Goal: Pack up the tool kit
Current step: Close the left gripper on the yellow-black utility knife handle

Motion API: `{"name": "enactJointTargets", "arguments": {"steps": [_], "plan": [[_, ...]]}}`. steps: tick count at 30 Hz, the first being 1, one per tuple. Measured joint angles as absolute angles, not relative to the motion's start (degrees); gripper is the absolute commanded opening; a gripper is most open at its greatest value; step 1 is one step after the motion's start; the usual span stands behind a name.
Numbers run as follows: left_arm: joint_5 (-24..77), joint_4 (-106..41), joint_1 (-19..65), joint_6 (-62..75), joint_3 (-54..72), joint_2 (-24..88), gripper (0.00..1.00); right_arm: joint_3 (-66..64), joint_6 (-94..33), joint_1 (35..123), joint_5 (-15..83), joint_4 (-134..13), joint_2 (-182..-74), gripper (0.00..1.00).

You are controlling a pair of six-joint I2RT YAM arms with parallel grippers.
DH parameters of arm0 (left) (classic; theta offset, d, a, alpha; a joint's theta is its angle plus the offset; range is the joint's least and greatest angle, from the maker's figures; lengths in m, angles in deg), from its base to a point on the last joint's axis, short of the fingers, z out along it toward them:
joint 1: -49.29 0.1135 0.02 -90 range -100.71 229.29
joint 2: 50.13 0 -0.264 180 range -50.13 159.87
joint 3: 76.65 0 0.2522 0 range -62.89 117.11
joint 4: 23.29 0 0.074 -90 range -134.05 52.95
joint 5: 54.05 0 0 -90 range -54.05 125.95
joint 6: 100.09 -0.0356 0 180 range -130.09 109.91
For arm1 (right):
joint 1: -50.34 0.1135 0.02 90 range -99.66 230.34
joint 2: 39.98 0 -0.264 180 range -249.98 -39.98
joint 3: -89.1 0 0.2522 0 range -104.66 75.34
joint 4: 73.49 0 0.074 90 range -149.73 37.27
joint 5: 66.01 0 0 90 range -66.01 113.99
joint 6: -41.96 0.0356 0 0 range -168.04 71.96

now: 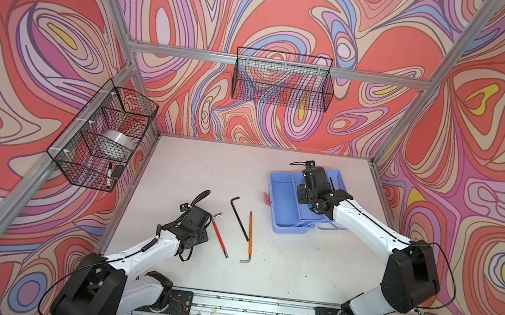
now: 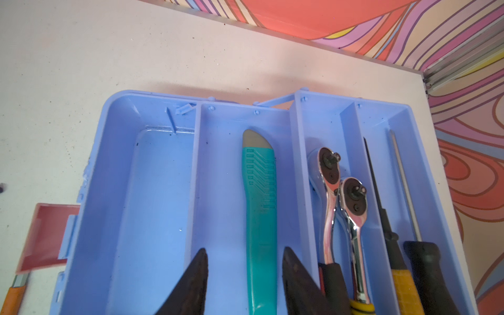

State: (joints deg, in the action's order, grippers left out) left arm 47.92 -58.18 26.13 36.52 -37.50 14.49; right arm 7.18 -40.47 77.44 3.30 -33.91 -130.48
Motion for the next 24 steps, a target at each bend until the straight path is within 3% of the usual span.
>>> {"name": "enactJointTargets", "arguments": {"steps": [13,24], "plan": [[48.96,-58.11,27.6,36.15,-33.48,21.83,0.65,7.24,-40.47,77.44,3.7,-34.06,-129.91,0.46],[48.18,-54.29,30.96,33.79,-30.33,27.36,0.48,8.18,-40.49,77.44,3.63,-34.26,-129.1,0.46]]}}
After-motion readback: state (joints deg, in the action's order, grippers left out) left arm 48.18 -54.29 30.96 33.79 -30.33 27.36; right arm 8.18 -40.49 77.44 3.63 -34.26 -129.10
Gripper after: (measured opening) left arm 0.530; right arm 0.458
